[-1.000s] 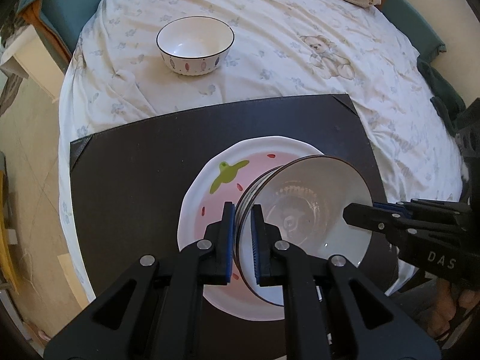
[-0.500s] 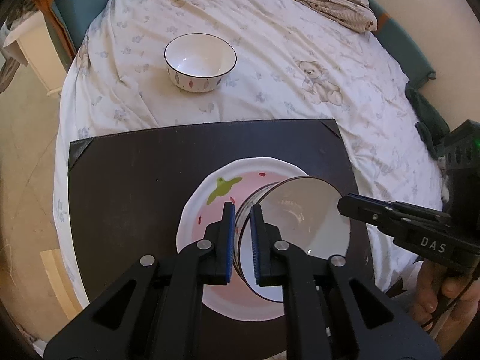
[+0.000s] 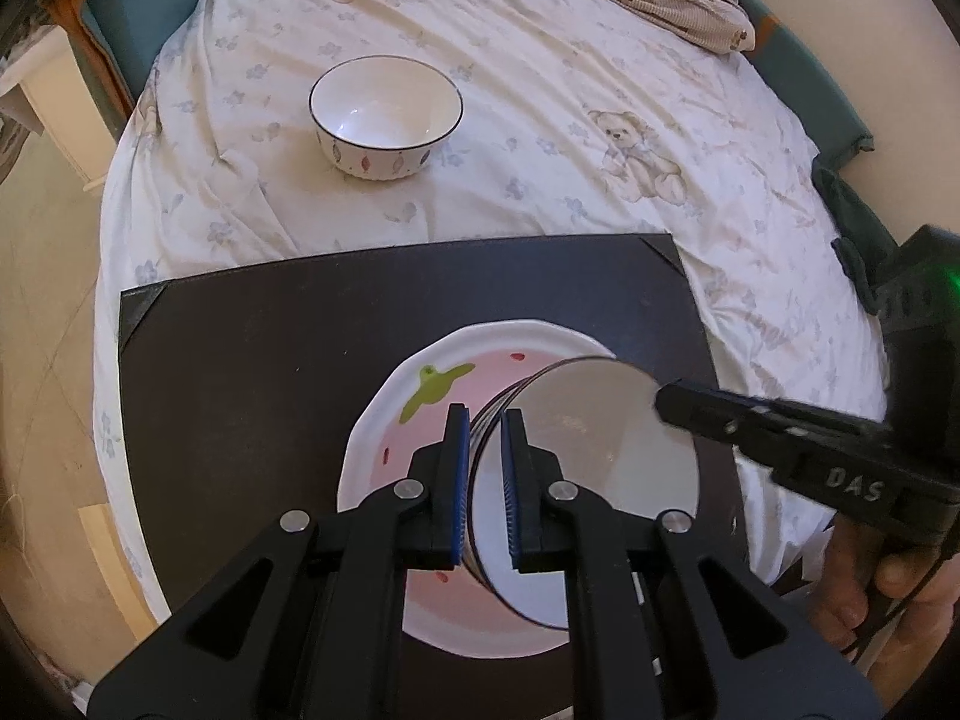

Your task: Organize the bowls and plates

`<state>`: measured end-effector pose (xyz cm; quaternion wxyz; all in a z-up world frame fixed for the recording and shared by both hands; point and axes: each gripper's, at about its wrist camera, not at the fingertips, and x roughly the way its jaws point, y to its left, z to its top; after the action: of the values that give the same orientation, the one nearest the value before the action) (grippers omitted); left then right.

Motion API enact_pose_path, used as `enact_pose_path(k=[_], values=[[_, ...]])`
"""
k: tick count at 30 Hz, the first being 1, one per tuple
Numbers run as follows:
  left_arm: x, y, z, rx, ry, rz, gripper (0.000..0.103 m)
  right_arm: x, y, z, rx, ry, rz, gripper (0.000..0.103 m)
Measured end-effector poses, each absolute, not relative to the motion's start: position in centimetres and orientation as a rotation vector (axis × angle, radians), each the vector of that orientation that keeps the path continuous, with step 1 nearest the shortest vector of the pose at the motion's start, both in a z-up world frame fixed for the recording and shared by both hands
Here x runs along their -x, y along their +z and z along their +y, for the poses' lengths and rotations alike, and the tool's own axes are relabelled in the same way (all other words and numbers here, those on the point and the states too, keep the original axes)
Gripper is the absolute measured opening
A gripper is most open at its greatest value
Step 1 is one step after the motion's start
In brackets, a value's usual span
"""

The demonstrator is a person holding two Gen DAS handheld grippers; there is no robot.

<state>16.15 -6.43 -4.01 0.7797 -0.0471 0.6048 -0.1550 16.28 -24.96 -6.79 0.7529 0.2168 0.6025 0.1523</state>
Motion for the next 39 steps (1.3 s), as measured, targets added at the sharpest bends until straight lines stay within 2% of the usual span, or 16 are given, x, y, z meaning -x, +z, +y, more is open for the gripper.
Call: enact_pose_path(k=[15,16,19,25,34,36,38,39], values=[[-14.6,-3.5,-6.4,0.028,-0.303,1.292,0.009,-15.3,-6.5,-25.3,-0.456,0.324,1.324,0.013],[-14.5,-3.6,-6.4,0.019,-0.297,1.298,0.012,-15.3,-6.6,-25.4,-0.456,0.319,1.327,0.013],[-14.2,-3.8,-6.4,0.003,-0.283,1.301,0.03,-15.1,-6.4,-25.5,-0.454,0.314,1.325,0.013],[-13.8,-3.3,-6.2,-0.022,-0.267,1.275,0.051,-14.8,-5.7,-26.1,-0.456,0.308,1.305,0.014],[-13.0,-2.2,-6.5,-0.07,-0.257,1.21,0.054,-14.2,-5.7,-26.8,-0.461,0.288,1.317,0.015],[-12.9,-1.9,-6.3,-0.088,-0.223,1.179,0.054,-14.2,-5.7,-26.9,-0.464,0.272,1.318,0.025],[-13.1,-1.4,-5.5,-0.057,-0.188,1.151,0.054,-14.3,-5.7,-26.9,-0.474,0.257,1.315,0.059],[-13.2,-1.2,-5.1,-0.035,-0.177,1.141,0.054,-14.3,-5.5,-27.0,-0.482,0.255,1.302,0.061]])
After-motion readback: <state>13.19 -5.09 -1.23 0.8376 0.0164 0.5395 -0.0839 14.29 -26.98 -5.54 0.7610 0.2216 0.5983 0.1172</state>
